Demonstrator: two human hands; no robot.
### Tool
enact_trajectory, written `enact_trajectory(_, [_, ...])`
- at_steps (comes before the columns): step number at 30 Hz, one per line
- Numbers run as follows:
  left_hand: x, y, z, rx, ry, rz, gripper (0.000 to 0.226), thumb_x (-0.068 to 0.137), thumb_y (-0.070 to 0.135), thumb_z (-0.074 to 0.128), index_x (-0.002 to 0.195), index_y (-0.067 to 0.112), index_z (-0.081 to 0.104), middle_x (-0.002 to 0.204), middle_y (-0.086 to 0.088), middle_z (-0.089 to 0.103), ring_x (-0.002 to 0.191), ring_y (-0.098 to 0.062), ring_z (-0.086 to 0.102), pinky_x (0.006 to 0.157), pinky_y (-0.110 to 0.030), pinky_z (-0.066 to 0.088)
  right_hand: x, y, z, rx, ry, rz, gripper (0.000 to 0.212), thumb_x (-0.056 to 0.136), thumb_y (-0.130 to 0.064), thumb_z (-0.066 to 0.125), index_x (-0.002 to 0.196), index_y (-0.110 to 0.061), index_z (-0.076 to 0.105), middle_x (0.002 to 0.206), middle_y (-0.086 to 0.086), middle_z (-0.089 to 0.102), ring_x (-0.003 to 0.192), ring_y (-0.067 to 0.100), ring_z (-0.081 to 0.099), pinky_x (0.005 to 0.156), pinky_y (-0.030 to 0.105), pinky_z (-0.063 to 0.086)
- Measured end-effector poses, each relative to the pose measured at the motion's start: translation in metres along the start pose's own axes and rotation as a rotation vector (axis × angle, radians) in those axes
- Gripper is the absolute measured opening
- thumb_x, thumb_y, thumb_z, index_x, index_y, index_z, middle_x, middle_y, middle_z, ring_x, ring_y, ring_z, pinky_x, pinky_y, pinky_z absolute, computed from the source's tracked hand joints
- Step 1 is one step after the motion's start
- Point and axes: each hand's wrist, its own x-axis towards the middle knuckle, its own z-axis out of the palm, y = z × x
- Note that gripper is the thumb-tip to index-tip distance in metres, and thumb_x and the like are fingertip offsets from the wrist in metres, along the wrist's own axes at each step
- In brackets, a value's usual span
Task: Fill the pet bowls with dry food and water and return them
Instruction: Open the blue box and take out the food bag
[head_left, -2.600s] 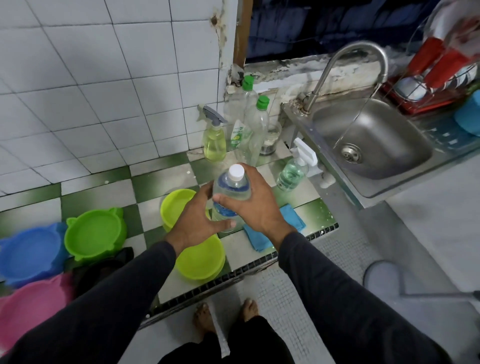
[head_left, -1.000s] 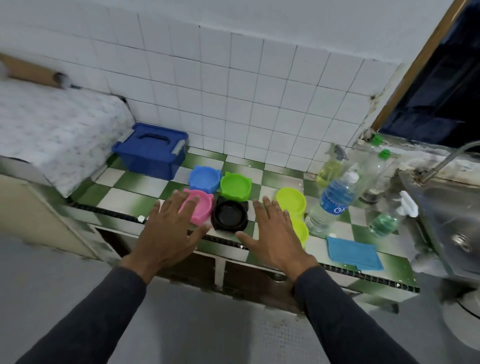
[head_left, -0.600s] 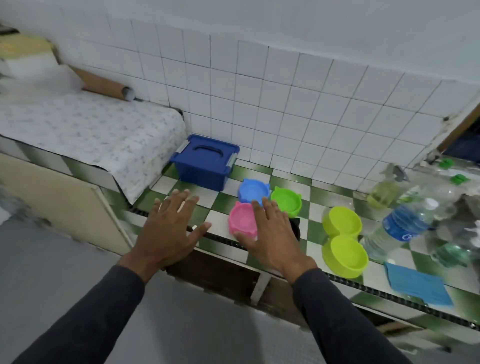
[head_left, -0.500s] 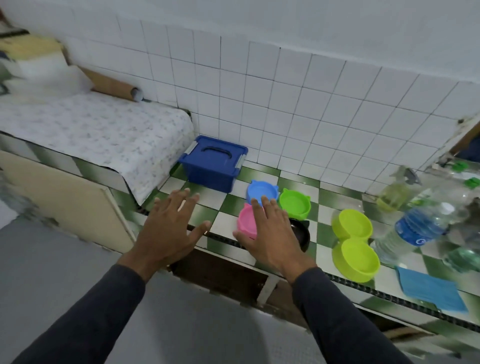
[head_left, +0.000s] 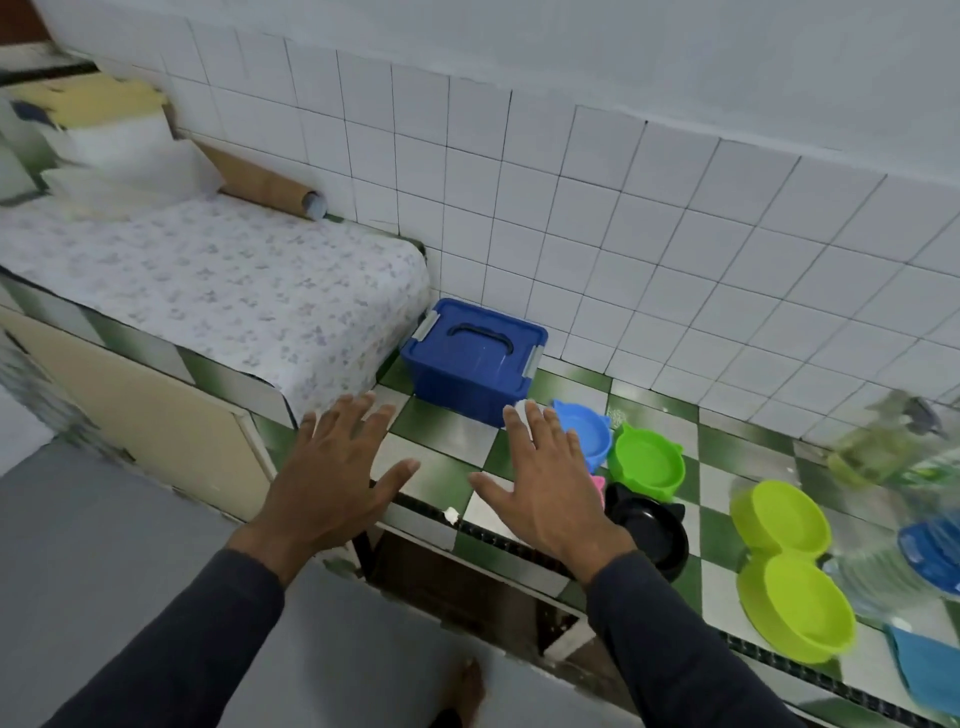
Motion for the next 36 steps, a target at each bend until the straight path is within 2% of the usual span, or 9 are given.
enact_trajectory(9, [0.113,-0.029,0.01,-0.013,-0.017,-0.008,0.093,0.09,0.082,0.016,0.163,0.025,0.028,0.169,-0.005,0.027,0.157,-0.026,0.02,0.127,-0.054,0.018,0.104,0.02,0.017,0.041,-0.009,0.051,0.092,0.092,-0.077,0.03,0.161,-0.025,0.0,0.17,0.007,-0.005,0.156,0.029,-0.005,0.125,0.049,0.003])
enact_trajectory(13, [0.154,-0.031,0.018,-0.036,-0.018,0.008,0.092,0.091,0.081,0.017,0.16,0.023,0.032,0.166,-0.005,0.032,0.154,-0.027,0.027,0.124,-0.056,0.024,0.139,0.033,0.02,0.038,-0.018,0.077,0.092,0.092,-0.078,0.029,0.162,-0.025,0.0,0.17,0.008,-0.004,0.156,0.029,-0.003,0.126,0.05,0.006])
enact_trajectory(16, [0.178,-0.032,0.026,-0.017,-0.036,0.026,0.087,0.094,0.079,0.02,0.16,0.023,0.032,0.165,-0.006,0.033,0.152,-0.027,0.029,0.123,-0.055,0.028,0.155,0.042,0.023,0.06,-0.029,0.093,0.092,0.092,-0.077,0.029,0.161,-0.025,-0.001,0.17,0.007,-0.005,0.156,0.027,-0.005,0.126,0.047,0.002])
enact_trajectory(22, [0.218,-0.036,0.034,-0.044,-0.029,0.068,0.089,0.093,0.078,0.025,0.154,0.017,0.044,0.157,-0.012,0.044,0.143,-0.034,0.042,0.116,-0.058,0.037,0.178,0.055,0.027,0.053,-0.042,0.131,0.093,0.093,-0.077,0.028,0.162,-0.023,-0.003,0.17,0.009,-0.008,0.156,0.027,-0.007,0.124,0.046,0.0])
enact_trajectory(28, [0.253,-0.047,0.044,-0.046,-0.062,0.118,0.097,0.091,0.085,0.011,0.158,0.019,0.036,0.163,-0.01,0.037,0.15,-0.03,0.035,0.12,-0.056,0.033,0.2,0.059,0.03,0.053,-0.04,0.193,0.093,0.093,-0.077,0.028,0.162,-0.022,-0.002,0.17,0.01,-0.006,0.156,0.029,-0.006,0.124,0.045,-0.001])
enact_trajectory(31, [0.271,-0.053,0.049,-0.068,-0.079,0.153,0.092,0.093,0.08,0.019,0.159,0.018,0.035,0.164,-0.01,0.036,0.15,-0.03,0.034,0.122,-0.053,0.032,0.212,0.059,0.032,0.076,-0.04,0.242,0.093,0.093,-0.076,0.03,0.162,-0.021,-0.001,0.17,0.01,-0.004,0.156,0.029,-0.004,0.125,0.044,0.001])
enact_trajectory(36, [0.3,-0.067,0.057,-0.144,-0.086,0.204,0.088,0.094,0.07,0.03,0.153,0.007,0.045,0.154,-0.017,0.048,0.138,-0.036,0.047,0.117,-0.048,0.039,0.233,0.052,0.038,0.105,-0.055,0.324,0.09,0.096,-0.073,0.032,0.162,-0.02,0.0,0.17,0.011,-0.005,0.156,0.028,-0.002,0.126,0.041,0.004])
